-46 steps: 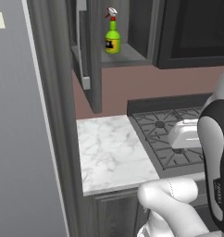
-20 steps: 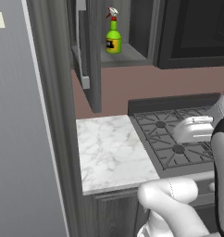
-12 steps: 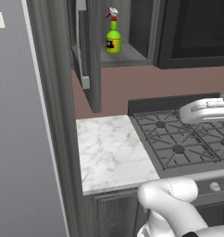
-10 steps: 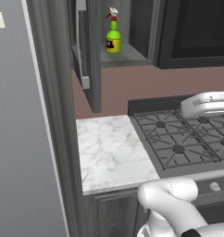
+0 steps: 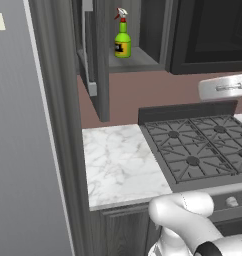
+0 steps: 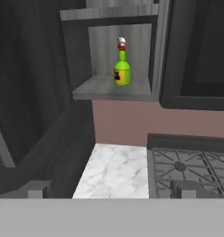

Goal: Move the cutting board and knife to the sink. Then move spray from the cabinet to the counter.

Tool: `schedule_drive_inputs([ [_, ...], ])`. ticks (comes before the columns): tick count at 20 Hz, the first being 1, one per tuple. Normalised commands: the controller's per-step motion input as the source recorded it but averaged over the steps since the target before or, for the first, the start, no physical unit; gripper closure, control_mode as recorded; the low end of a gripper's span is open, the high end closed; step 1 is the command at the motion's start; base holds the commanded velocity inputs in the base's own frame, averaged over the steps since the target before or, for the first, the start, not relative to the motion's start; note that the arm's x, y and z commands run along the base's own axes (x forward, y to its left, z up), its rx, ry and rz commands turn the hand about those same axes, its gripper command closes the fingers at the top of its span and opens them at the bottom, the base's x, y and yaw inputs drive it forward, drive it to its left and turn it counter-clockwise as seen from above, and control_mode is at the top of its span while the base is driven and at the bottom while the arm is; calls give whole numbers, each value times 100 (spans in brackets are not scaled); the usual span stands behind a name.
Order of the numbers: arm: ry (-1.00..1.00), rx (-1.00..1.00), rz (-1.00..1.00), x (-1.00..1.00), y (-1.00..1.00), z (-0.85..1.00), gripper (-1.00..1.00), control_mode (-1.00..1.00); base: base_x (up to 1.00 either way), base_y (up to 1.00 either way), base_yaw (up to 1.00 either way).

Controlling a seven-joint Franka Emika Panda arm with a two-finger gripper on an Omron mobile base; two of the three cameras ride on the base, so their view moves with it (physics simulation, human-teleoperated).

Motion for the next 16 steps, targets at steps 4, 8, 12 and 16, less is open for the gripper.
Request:
schedule_drive_inputs([
  [4, -33, 0, 3, 26, 6, 0, -100, -100, 0, 0, 0],
  [8, -26, 0, 0, 52, 0, 0, -100, -100, 0, 0, 0],
  [12, -16, 2, 0, 69, 0, 0, -100, -100, 0, 0, 0],
  [16, -6, 5, 0, 76, 0, 0, -100, -100, 0, 0, 0],
])
